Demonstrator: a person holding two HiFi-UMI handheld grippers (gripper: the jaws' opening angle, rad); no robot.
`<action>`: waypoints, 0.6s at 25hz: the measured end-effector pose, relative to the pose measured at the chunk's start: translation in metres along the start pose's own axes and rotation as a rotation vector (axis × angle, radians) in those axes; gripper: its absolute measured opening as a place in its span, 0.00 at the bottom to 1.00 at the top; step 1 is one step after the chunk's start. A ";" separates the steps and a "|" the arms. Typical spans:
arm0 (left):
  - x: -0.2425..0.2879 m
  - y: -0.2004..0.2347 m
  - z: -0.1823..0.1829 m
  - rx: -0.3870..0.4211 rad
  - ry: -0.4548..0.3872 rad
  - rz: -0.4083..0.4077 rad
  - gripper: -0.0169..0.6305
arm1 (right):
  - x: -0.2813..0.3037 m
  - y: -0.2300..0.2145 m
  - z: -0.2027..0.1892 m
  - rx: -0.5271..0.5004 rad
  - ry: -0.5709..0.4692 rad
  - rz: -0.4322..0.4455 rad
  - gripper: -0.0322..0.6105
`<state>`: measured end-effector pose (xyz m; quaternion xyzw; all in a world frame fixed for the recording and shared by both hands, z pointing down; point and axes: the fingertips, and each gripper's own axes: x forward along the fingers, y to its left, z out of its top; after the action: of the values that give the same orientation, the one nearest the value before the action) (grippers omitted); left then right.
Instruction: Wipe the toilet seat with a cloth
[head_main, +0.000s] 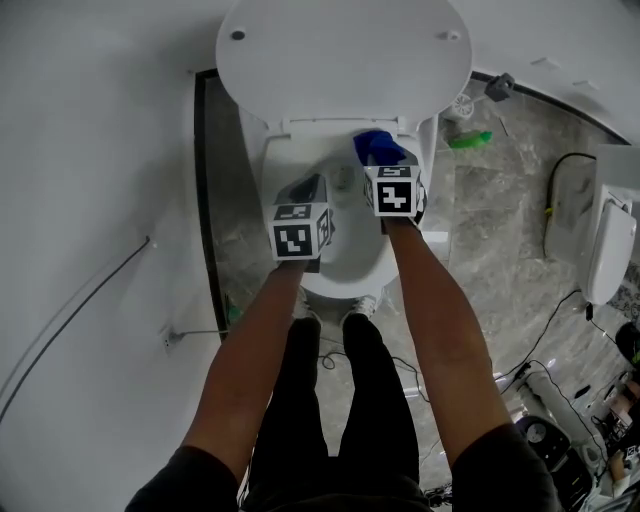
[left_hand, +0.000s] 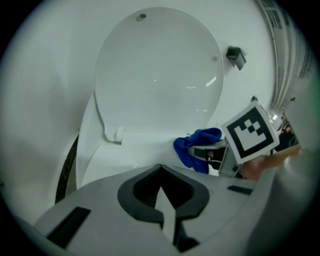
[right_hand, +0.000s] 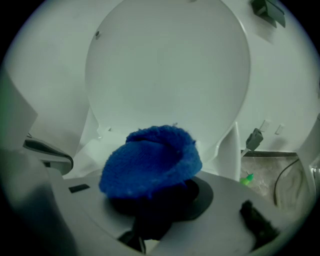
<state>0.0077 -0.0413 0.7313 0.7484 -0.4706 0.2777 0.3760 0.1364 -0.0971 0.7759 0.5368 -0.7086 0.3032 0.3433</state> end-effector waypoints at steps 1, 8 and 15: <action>0.002 -0.005 0.001 0.003 0.001 -0.005 0.04 | -0.003 -0.007 -0.004 0.006 0.003 -0.009 0.20; 0.015 -0.042 -0.006 0.021 0.019 -0.030 0.04 | -0.025 -0.045 -0.035 0.038 0.016 -0.038 0.20; 0.023 -0.077 -0.041 0.026 0.079 -0.062 0.04 | -0.050 -0.050 -0.080 0.062 0.041 -0.016 0.20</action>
<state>0.0849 0.0017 0.7489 0.7559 -0.4282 0.3012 0.3932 0.2069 -0.0177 0.7851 0.5464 -0.6873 0.3331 0.3436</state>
